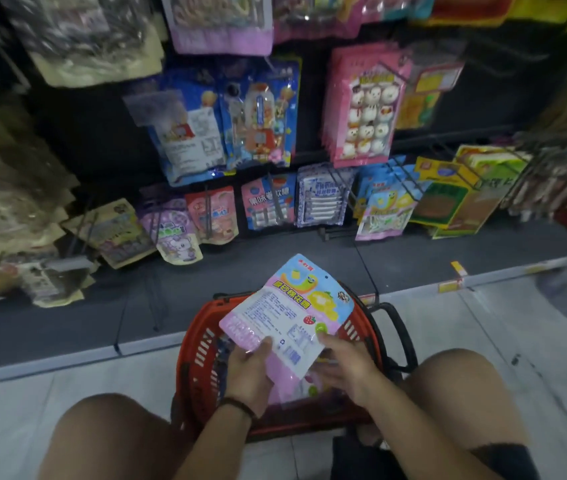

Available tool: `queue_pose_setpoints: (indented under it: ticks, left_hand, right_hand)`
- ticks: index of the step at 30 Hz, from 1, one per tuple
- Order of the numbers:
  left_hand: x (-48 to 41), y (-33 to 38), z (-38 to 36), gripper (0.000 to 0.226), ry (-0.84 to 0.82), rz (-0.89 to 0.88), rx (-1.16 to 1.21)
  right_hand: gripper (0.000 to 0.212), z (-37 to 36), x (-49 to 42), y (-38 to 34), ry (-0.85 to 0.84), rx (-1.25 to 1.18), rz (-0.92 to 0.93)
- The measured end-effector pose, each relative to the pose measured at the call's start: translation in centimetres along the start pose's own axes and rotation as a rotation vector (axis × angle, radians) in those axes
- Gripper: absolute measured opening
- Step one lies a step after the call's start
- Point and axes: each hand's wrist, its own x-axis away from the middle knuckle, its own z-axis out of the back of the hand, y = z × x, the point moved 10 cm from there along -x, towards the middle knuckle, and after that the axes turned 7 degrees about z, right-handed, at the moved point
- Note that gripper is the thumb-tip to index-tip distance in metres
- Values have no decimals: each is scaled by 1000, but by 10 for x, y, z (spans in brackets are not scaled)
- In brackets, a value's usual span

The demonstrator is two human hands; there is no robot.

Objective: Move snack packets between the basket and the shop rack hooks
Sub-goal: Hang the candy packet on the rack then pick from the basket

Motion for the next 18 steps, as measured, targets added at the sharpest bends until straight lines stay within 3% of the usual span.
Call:
queue_pose_setpoints:
  ticks: [3, 6, 11, 14, 18]
  left_hand:
    - [29, 26, -16, 37, -97, -80, -1]
    - [57, 51, -26, 40, -163, -117, -123]
    - [75, 115, -16, 55, -236, -153, -107]
    - [89, 141, -31, 32, -249, -279, -295]
    - [101, 165, -34, 19, -128, -411, -335]
  right_hand:
    - [32, -22, 14, -37, -83, -280, 76]
    - [30, -34, 26, -75, -152, -389, 212]
    - [35, -29, 41, -134, -260, -274, 396]
    - [33, -31, 52, -159, -273, -168, 484]
    - [21, -35, 63, -179, -244, -119, 559]
